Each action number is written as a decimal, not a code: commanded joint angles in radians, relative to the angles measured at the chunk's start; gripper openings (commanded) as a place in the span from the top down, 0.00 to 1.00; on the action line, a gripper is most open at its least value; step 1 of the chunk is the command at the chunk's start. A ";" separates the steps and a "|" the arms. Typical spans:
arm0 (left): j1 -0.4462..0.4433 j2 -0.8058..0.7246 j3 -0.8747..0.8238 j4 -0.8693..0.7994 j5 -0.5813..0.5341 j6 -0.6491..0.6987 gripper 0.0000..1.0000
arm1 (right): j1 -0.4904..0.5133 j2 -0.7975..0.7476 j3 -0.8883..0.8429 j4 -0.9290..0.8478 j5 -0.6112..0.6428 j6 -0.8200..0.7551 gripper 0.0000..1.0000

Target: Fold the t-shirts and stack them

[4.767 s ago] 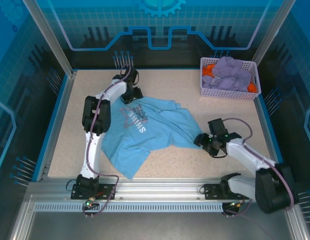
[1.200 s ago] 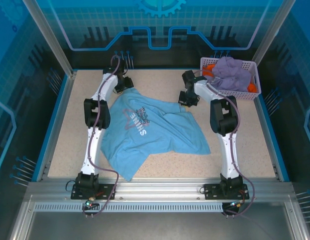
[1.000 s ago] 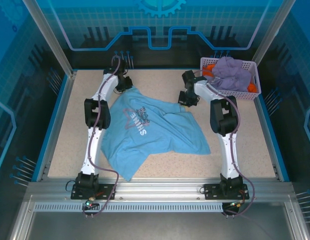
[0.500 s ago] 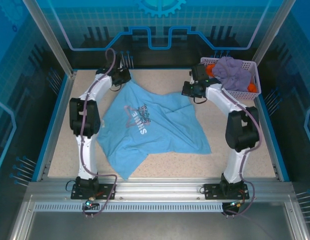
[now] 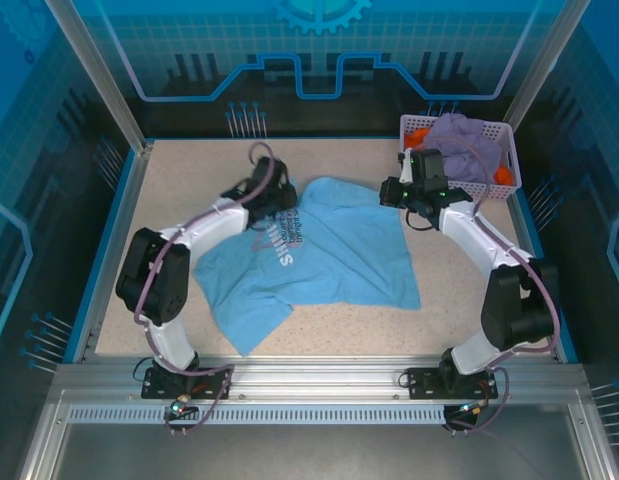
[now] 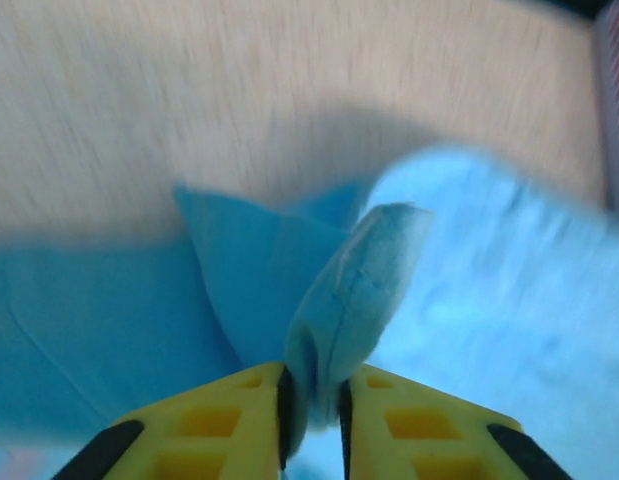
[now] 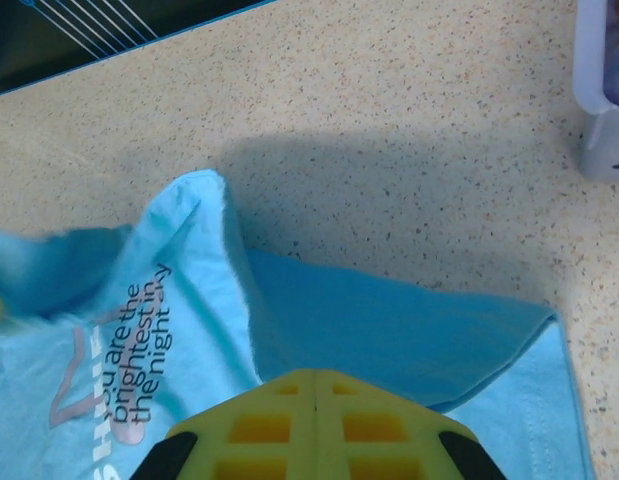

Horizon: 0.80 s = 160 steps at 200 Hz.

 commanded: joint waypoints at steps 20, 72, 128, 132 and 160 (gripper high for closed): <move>-0.133 -0.114 -0.168 -0.130 -0.081 -0.181 0.33 | -0.010 -0.087 -0.112 -0.109 -0.117 0.003 1.00; 0.044 -0.204 -0.026 -0.339 -0.068 -0.147 0.14 | 0.001 -0.152 -0.285 -0.085 -0.169 0.027 1.00; 0.072 0.193 0.411 -0.622 0.025 -0.111 0.21 | -0.001 -0.130 -0.334 -0.046 -0.176 0.037 1.00; 0.073 0.218 0.435 -0.627 0.035 -0.111 0.21 | -0.001 -0.128 -0.333 -0.046 -0.177 0.037 1.00; 0.070 0.385 0.622 -0.696 0.063 -0.112 0.24 | -0.003 -0.115 -0.338 -0.038 -0.182 0.041 1.00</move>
